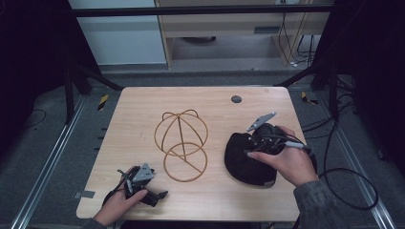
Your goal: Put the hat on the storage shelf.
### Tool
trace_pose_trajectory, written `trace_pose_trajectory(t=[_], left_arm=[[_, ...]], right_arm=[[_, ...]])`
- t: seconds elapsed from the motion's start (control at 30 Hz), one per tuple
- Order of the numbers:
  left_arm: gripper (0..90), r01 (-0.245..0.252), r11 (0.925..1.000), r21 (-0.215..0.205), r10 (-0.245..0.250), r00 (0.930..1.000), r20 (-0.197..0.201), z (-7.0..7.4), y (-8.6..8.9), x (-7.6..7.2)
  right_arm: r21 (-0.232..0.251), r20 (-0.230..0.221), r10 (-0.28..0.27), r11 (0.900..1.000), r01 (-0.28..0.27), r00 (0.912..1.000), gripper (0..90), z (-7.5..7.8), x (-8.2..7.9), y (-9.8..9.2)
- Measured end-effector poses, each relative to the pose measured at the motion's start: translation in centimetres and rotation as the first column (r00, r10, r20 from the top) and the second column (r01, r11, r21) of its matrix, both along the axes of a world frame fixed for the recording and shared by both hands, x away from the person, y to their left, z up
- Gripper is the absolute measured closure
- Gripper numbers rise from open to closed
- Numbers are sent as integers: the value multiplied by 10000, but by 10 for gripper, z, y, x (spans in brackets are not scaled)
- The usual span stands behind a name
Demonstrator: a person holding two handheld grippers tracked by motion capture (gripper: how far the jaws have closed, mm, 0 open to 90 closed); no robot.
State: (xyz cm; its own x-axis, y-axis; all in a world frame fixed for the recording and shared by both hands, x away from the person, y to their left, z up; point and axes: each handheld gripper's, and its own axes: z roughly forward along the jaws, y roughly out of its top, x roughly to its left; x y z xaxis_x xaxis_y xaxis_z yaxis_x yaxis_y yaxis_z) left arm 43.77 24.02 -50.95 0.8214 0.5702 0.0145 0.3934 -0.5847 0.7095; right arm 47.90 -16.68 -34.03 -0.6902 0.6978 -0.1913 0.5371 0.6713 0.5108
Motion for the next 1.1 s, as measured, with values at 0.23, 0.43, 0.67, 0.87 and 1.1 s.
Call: trace_pose_trajectory(t=[0.23, 0.43, 0.67, 0.87, 1.1], left_arm=[[0, 7, 10000, 14, -7, 10000, 20, 0, 0, 0], [0, 19, 10000, 25, -19, 10000, 30, 0, 0, 0], [0, 19, 10000, 24, -20, 10000, 31, 0, 0, 0], [0, 21, 10000, 25, -21, 10000, 33, 0, 0, 0], [0, 6, 10000, 9, -6, 10000, 11, 0, 0, 0]], right_arm=[[-357, -741, -194, 9992, 168, 9971, 258, -15, 23, 6], [-541, -1275, -399, 9980, 333, 9910, 342, -26, 34, 4], [-1107, -1754, -397, 9936, 204, 9837, 514, -37, 42, 3], [-1212, -1808, -340, 9926, 120, 9829, 612, -40, 44, 5], [-1097, -1872, -264, 9939, 58, 9820, 753, -38, 44, -1]])
